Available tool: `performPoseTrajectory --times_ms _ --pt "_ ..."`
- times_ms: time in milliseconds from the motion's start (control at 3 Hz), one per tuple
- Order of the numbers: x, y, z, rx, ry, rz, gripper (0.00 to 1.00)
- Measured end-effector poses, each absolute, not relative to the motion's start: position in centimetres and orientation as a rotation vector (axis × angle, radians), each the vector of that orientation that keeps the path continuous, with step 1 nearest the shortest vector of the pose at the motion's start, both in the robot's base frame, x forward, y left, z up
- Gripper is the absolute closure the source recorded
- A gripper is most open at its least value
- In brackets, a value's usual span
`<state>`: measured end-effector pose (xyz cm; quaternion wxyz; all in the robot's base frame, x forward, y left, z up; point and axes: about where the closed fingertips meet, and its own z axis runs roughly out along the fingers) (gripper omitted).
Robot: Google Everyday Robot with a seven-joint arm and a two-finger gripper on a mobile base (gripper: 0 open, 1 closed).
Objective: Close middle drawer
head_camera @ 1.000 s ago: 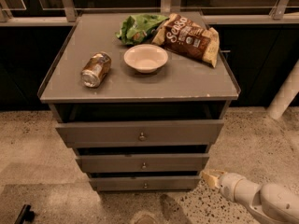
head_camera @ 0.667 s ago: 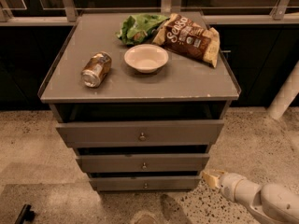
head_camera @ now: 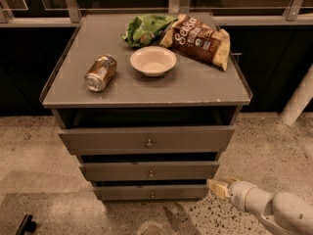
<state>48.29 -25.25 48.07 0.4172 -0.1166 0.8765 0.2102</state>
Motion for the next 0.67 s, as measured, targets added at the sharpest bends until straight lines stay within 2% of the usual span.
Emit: performPoseTrajectory --times_ms 333,667 --pt "48.29 -25.24 48.06 -0.293 2.200 0.528 0.00" --pt "48.29 -25.24 48.06 -0.293 2.200 0.528 0.00"
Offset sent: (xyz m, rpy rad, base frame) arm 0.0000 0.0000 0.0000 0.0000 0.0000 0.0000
